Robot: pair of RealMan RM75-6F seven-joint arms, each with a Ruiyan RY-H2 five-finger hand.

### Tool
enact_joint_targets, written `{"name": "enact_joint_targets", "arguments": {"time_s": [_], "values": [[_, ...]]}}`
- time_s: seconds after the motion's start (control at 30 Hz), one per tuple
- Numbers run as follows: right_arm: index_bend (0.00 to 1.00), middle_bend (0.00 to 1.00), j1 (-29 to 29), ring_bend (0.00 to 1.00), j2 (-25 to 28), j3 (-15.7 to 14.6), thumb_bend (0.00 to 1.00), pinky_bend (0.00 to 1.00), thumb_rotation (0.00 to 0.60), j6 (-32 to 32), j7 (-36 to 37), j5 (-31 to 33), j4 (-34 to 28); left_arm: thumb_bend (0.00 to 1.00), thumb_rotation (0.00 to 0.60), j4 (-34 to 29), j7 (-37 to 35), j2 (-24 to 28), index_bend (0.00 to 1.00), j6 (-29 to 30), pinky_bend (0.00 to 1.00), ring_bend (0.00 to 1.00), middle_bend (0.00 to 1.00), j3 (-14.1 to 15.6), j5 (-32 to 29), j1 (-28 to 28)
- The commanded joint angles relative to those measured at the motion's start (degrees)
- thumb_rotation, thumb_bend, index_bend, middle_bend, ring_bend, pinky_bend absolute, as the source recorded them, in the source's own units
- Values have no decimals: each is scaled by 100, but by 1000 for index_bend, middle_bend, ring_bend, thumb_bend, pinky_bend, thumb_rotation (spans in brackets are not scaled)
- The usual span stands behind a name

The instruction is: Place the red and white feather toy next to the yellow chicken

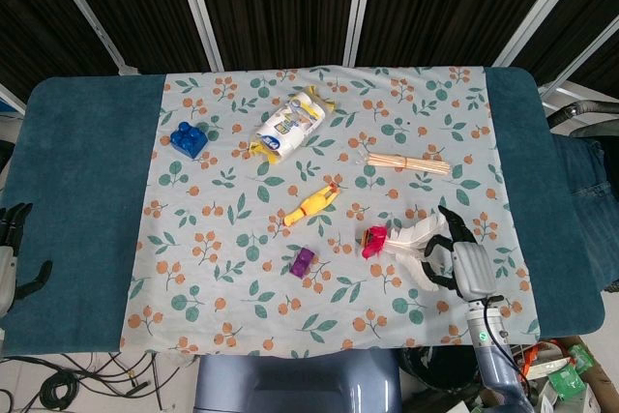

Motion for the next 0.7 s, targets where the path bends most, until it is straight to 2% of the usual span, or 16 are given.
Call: {"name": "enact_joint_targets", "arguments": {"time_s": [0.03, 0.7], "values": [[633, 30, -4, 22, -3, -2, 360, 152, 600, 8, 9, 0, 1, 323, 600, -2, -2, 0, 38, 0, 50, 12, 57, -2, -4, 0], [633, 30, 27, 22, 28, 2, 361, 151, 600, -5, -32, -11, -22, 323, 600, 2, -9, 2, 38, -2, 50, 12, 57, 0, -3, 2]]}}
